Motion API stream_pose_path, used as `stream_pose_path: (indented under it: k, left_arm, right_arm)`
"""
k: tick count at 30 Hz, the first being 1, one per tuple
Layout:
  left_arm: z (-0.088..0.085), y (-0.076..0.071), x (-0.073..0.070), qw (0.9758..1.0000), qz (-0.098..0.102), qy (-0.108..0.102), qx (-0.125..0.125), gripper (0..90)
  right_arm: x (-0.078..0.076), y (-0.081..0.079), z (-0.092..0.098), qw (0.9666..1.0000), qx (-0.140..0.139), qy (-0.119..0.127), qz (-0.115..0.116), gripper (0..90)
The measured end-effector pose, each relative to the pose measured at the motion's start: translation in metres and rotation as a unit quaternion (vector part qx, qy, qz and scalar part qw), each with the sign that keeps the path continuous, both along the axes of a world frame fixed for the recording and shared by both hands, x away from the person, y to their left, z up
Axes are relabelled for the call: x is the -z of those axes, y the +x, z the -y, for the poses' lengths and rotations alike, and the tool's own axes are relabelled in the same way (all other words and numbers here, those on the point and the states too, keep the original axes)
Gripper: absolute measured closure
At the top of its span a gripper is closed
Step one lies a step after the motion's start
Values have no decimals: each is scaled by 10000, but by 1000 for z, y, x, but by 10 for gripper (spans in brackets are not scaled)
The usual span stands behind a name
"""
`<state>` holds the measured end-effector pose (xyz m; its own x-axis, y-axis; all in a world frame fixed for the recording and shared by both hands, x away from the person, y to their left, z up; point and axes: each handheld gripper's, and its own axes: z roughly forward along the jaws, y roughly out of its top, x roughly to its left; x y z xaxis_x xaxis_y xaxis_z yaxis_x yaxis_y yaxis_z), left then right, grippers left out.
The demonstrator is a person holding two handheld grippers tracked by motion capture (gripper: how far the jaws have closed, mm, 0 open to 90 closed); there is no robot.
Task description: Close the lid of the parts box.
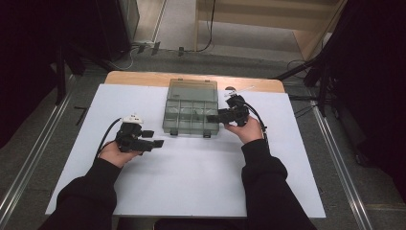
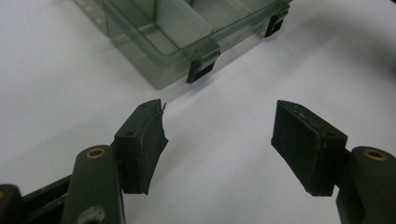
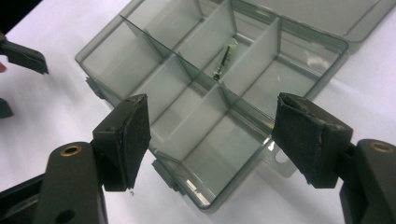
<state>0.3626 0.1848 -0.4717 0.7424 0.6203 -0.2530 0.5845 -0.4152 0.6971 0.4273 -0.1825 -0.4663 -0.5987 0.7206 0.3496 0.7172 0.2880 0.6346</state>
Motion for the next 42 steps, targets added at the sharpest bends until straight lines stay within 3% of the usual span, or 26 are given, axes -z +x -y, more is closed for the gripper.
stream_pose_path:
  k: [11,21,25,33,42]
  left_arm:
    - [10,26,-6,9994,-211,-192,-202,339]
    - [22,46,-13,9994,-110,-71,-318,339]
    - [25,55,-13,9987,-179,-166,-444,339]
    - [39,64,-20,9987,-161,-75,-472,338]
    - [38,79,-17,9969,-196,-49,-760,339]
  right_arm:
    - [-7,1,10,9999,108,109,-12,289]
    - [-14,6,15,9998,150,118,36,292]
    - [-14,9,17,9998,171,118,30,292]
    - [-14,16,18,9997,208,89,-24,297]
    - [-16,26,15,9998,210,21,-18,301]
